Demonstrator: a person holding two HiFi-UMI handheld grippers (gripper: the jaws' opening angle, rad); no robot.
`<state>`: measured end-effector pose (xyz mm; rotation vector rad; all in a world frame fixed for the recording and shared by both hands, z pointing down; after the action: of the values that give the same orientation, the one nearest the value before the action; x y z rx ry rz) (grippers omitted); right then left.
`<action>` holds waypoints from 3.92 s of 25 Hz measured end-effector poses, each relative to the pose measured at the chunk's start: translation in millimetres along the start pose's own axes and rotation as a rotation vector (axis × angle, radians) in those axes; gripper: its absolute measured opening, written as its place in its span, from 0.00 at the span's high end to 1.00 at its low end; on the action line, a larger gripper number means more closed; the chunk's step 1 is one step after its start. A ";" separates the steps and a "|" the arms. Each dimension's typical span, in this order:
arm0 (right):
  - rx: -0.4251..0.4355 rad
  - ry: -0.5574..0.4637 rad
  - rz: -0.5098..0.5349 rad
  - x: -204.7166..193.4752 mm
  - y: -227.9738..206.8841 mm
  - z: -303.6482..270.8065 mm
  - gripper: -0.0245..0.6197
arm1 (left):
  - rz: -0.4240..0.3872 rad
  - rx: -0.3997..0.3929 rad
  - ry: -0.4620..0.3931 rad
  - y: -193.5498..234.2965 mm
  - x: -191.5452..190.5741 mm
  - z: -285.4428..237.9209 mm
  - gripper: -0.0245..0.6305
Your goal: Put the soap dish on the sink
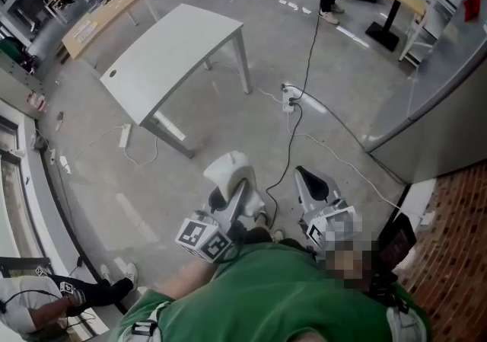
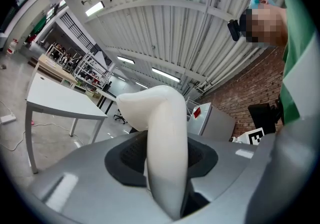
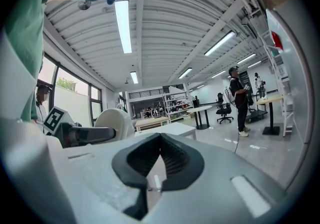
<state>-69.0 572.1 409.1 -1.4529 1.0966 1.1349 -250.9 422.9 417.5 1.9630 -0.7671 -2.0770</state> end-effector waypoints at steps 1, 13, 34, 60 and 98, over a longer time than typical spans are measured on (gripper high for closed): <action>-0.007 0.002 0.000 -0.1 -4.0 -6.2 0.96 | 0.000 -0.008 0.002 5.5 0.8 -6.5 0.72; -0.064 -0.031 0.034 28.3 -41.2 -108.7 0.96 | 0.003 -0.080 -0.007 80.3 47.5 -96.2 0.72; 0.198 0.004 0.051 64.5 -124.7 -216.2 0.96 | 0.005 0.172 -0.127 101.8 70.7 -167.7 0.73; 0.628 0.014 0.092 89.8 -180.0 -286.6 0.96 | -0.023 0.509 -0.328 61.4 62.0 -211.2 0.73; 0.657 0.046 0.118 93.9 -132.4 -458.0 0.96 | -0.017 0.514 -0.376 219.6 137.7 -233.9 0.73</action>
<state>132.7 130.5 387.9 -0.9073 1.4324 0.7130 -85.9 115.4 404.0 1.8004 -1.4909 -2.4832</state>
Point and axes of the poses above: the fingertips, and each gripper's own axes: z backward along the fingers, y to its left, x out of its top, the point moved 8 cm from there along z, backward along the fingers, and after that the axes turned 2 degrees about z, right-handed, at the moved point
